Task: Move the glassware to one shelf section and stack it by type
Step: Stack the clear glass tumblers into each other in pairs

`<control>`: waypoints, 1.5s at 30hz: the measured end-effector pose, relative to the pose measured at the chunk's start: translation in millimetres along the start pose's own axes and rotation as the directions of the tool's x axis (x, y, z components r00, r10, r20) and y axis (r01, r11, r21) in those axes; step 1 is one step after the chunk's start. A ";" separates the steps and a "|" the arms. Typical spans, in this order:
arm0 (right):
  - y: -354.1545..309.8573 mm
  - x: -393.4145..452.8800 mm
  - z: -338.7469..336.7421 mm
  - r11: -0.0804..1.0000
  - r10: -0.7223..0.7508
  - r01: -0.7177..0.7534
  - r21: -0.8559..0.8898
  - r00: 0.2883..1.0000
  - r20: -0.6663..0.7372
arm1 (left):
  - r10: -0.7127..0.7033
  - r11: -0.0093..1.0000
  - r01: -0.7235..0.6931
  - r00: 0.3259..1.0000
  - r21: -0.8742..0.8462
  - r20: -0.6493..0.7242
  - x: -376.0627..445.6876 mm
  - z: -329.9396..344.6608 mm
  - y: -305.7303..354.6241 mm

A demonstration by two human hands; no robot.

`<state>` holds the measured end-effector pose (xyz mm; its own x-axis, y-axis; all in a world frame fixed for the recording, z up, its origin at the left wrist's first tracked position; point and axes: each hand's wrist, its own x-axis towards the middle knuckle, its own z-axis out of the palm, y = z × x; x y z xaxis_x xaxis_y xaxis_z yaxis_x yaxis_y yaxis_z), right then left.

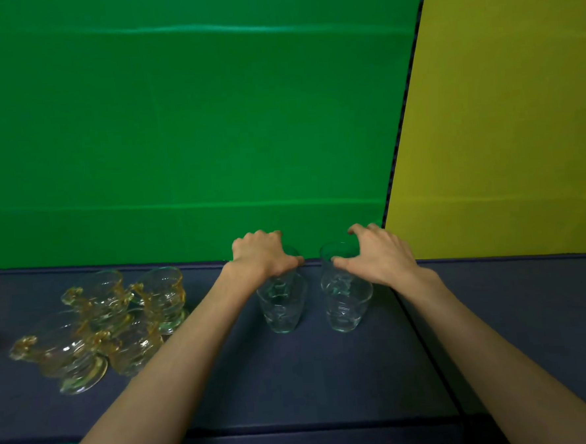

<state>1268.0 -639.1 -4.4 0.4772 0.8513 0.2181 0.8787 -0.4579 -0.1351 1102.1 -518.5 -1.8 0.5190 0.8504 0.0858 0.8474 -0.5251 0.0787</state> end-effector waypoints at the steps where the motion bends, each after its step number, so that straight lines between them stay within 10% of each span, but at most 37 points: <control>1: 0.9 4.0 2.4 1.000 -0.001 0.001 0.007 1.000 0.008 | -0.009 1.000 0.009 1.000 0.000 0.007 1.3 1.0 1.8; 12: -2.6 35.3 23.2 1.000 0.003 -0.002 -0.002 0.997 0.073 | -0.075 0.993 0.076 0.997 -0.085 0.022 14.5 12.2 6.3; 28: -5.2 22.8 -33.1 0.994 -0.046 0.069 0.090 0.970 -0.239 | -0.019 0.978 -0.047 0.950 -0.202 -0.311 -4.0 -41.8 5.1; 45: -13.4 -42.5 -27.5 0.993 -0.032 0.049 0.104 0.987 -0.156 | -0.025 0.973 -0.035 0.967 -0.230 -0.254 -66.4 -27.8 5.8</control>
<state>1236.5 -676.2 14.7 0.4452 0.8152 0.3704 0.8946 -0.3869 -0.2237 1069.4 -578.8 20.6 0.4520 0.8273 0.3337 0.7801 -0.5480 0.3020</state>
